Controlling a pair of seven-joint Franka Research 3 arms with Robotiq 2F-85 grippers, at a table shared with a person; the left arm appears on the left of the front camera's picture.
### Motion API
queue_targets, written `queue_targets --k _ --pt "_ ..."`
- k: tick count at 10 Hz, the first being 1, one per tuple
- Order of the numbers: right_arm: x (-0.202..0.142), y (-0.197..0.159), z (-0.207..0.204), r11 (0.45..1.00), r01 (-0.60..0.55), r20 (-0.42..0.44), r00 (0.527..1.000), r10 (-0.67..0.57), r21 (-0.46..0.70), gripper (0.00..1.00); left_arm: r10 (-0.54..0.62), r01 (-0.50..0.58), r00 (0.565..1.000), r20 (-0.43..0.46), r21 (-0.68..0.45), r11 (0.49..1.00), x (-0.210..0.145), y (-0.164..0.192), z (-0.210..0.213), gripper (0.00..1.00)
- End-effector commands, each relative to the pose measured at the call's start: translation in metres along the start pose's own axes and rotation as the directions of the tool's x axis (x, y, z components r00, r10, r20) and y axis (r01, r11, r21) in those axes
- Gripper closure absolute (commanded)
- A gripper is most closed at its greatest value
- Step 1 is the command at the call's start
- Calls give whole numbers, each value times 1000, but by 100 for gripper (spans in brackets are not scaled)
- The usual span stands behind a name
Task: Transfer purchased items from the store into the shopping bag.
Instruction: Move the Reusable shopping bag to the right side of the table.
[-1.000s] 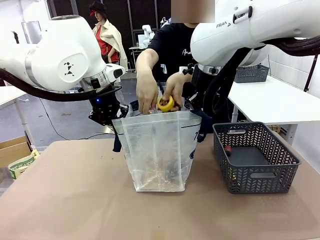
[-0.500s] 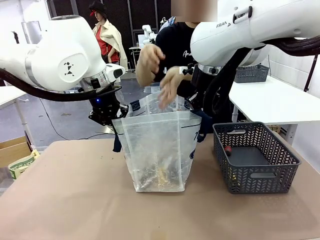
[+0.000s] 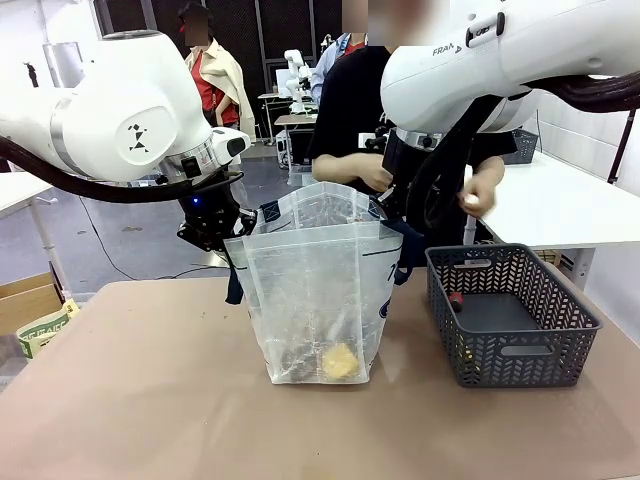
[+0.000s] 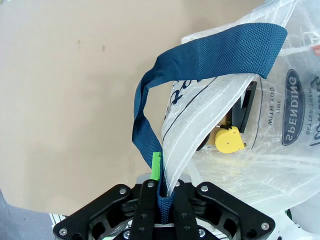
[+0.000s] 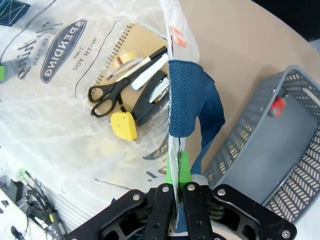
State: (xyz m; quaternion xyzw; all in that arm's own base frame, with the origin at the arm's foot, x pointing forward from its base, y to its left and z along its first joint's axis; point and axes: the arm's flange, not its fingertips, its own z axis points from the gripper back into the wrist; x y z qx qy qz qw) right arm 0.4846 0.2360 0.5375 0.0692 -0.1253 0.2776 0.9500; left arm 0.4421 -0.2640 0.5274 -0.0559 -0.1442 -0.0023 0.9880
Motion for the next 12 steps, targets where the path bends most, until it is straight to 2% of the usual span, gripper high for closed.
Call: queue_targets --k 1,12 --pt "-1 -2 0 1000 10 0 1000 -10 -1 100 19 -19 1000 1 2 1000 -1 4 0 100" --pt "-1 -2 0 1000 10 0 1000 -10 -1 100 19 -19 1000 1 2 1000 -1 4 0 100"
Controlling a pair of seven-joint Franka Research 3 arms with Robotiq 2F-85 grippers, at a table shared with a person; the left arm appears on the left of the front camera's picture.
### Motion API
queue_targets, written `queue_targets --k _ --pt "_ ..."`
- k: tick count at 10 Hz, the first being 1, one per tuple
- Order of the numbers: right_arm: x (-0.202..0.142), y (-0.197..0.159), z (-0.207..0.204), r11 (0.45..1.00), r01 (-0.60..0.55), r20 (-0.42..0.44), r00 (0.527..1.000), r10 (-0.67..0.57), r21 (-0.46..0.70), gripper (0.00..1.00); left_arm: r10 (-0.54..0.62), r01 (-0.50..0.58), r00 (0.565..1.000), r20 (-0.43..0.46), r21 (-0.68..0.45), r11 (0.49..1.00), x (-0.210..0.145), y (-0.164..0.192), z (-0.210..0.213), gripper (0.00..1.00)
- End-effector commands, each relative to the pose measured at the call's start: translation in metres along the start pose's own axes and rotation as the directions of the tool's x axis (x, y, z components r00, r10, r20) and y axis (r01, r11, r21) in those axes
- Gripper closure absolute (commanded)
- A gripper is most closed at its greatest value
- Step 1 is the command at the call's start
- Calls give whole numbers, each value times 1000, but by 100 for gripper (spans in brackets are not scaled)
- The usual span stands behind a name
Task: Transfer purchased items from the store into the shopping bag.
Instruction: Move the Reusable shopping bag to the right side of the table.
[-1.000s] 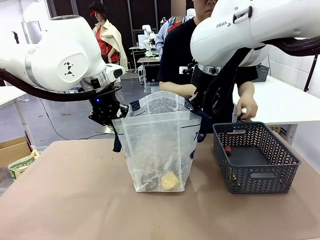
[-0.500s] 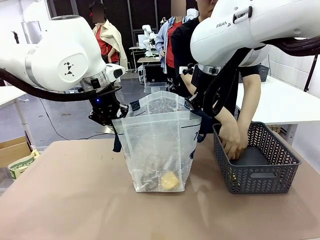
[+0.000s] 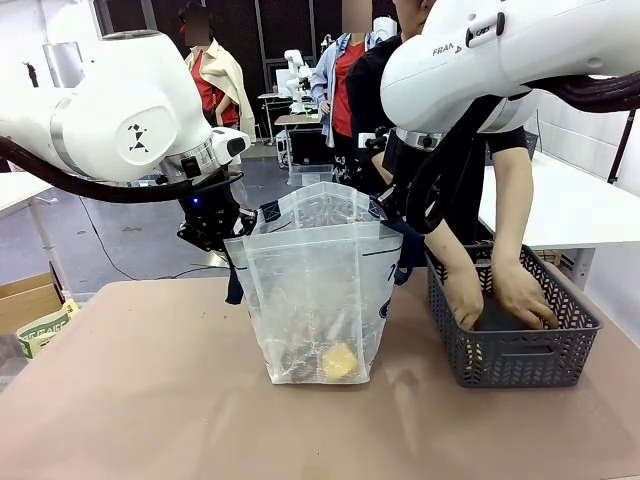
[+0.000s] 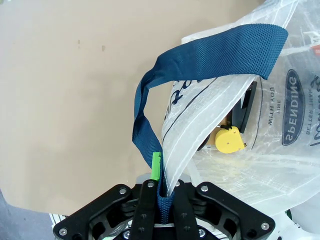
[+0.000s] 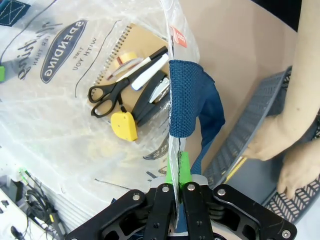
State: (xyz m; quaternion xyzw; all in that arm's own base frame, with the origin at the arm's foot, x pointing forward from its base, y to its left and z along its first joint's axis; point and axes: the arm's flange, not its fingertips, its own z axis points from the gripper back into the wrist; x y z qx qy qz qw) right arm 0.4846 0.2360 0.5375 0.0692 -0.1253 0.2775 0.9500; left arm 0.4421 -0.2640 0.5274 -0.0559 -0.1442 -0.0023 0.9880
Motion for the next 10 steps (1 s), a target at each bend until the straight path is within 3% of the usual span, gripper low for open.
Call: queue_targets --k 1,10 --pt "-1 -2 0 1000 10 0 1000 -10 -1 100 19 -19 1000 1 2 1000 -1 4 0 100" --pt "-1 -2 0 1000 10 0 1000 -10 -1 100 19 -19 1000 1 2 1000 -1 4 0 100"
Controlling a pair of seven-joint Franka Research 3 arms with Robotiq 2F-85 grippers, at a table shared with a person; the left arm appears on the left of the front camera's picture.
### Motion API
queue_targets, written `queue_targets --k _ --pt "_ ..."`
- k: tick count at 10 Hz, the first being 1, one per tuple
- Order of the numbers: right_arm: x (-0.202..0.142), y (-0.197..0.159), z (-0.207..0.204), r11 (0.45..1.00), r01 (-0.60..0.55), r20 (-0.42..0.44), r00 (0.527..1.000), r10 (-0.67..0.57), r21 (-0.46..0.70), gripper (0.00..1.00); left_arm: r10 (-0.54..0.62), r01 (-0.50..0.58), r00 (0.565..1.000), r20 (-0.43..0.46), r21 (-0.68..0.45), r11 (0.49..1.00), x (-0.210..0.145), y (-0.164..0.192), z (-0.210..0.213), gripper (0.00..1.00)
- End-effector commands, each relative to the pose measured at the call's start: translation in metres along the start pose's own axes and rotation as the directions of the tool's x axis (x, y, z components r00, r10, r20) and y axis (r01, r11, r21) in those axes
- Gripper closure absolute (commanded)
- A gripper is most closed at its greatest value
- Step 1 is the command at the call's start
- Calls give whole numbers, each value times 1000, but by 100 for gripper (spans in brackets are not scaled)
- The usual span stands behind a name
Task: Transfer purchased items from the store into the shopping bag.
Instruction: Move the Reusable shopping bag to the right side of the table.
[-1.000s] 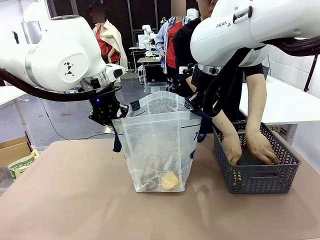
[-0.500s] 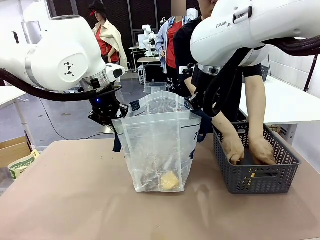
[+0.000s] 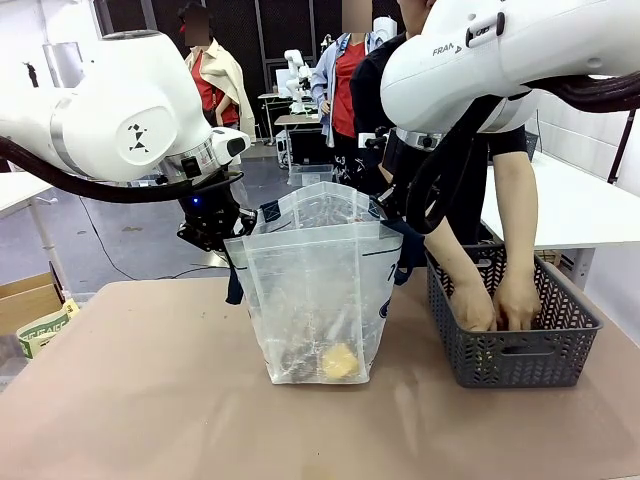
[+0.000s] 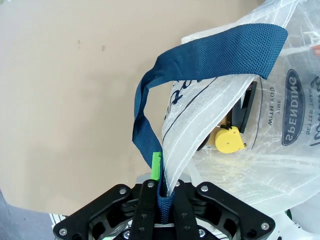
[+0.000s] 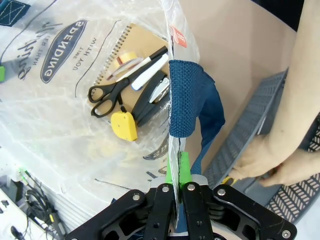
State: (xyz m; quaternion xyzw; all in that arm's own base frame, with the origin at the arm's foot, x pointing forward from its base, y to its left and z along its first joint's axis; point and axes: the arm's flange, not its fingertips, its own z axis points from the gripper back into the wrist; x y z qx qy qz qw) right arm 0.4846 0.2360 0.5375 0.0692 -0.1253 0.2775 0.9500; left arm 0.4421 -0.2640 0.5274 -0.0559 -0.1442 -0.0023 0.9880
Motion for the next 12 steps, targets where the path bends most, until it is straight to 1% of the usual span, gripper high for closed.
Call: queue_targets --k 1,12 --pt "-1 -2 0 1000 10 0 1000 -10 -1 100 19 -19 1000 1 2 1000 -1 4 0 100" --pt "-1 -2 0 1000 10 0 1000 -10 -1 100 19 -19 1000 1 2 1000 -1 4 0 100"
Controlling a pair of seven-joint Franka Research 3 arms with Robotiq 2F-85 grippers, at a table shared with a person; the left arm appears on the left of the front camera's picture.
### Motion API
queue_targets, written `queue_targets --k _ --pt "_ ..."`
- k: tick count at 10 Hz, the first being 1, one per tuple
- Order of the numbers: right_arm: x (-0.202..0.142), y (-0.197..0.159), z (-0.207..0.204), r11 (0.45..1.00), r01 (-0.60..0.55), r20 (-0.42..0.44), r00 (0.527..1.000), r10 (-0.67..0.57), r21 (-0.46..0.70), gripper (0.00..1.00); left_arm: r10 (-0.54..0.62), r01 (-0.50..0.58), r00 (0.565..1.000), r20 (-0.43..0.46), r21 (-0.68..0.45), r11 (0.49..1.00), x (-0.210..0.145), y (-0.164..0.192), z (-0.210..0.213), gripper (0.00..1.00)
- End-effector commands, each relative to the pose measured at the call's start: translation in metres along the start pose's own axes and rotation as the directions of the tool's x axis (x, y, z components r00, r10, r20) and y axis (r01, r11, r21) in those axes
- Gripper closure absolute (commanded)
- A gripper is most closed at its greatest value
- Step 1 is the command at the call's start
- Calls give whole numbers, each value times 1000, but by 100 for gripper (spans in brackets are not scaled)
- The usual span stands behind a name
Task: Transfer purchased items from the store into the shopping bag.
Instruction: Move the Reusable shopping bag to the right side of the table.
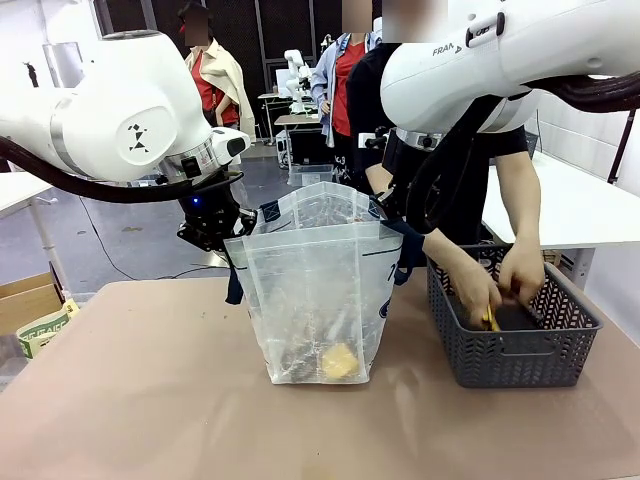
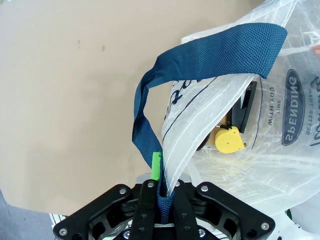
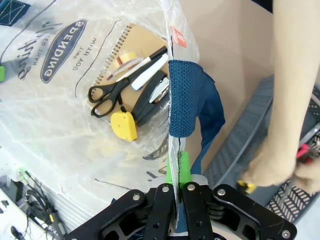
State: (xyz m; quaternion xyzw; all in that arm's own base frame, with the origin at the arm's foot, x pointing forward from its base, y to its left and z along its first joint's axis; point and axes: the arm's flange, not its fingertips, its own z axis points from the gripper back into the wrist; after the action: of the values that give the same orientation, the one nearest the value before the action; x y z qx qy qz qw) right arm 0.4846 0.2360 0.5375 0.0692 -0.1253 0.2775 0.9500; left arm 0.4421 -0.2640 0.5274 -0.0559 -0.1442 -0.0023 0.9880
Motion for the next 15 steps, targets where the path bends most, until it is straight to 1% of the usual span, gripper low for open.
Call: queue_targets --k 1,15 --pt "-1 -2 0 1000 10 0 1000 -10 -1 100 19 -19 1000 1 2 1000 -1 4 0 100" --pt "-1 -2 0 1000 10 0 1000 -10 -1 100 19 -19 1000 1 2 1000 -1 4 0 100"
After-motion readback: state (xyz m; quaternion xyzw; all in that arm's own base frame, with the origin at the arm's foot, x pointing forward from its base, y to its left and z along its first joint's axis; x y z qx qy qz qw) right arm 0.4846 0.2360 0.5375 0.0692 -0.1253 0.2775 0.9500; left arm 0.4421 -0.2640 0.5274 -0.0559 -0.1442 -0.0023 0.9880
